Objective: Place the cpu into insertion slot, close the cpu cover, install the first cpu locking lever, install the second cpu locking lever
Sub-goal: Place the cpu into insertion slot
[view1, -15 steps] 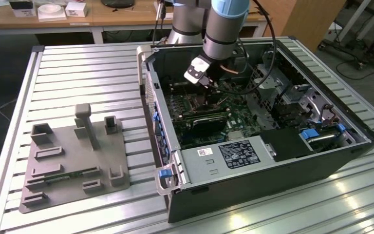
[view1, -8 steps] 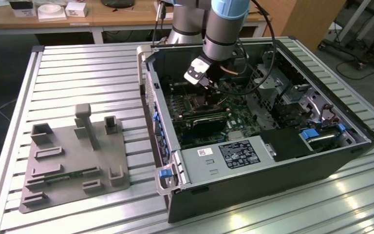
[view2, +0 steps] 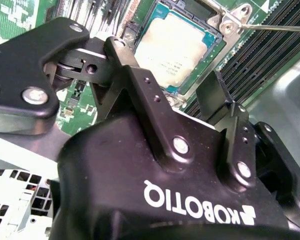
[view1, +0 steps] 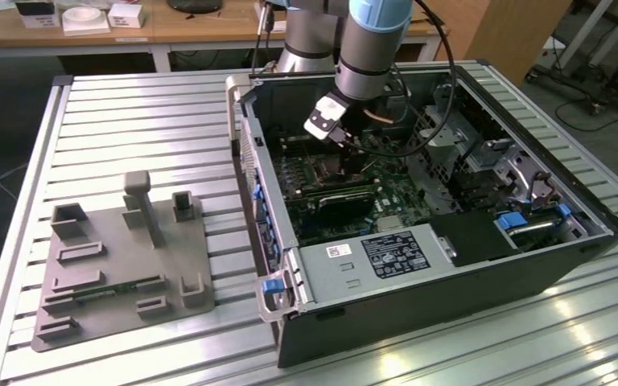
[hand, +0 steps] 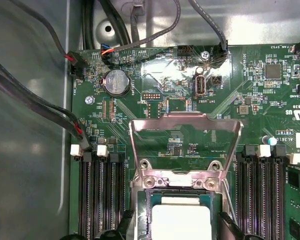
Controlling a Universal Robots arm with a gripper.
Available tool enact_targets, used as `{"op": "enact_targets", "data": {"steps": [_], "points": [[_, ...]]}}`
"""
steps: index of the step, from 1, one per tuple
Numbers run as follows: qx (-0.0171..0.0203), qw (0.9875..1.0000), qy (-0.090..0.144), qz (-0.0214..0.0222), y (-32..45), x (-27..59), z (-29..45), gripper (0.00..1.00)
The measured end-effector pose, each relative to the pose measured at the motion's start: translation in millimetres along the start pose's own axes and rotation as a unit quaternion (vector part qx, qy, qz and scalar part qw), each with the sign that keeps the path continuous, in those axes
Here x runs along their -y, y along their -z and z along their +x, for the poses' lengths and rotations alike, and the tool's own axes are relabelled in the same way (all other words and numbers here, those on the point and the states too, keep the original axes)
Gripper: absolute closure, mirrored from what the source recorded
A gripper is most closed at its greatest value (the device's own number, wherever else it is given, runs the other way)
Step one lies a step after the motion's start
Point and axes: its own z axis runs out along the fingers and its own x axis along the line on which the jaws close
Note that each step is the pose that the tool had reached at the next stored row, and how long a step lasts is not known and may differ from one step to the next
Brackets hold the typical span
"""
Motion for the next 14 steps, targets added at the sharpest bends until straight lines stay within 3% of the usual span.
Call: {"op": "enact_targets", "data": {"steps": [14], "points": [[0.0000,1.0000,0.000,0.0001,0.0,4.2,-0.1,0.26]]}}
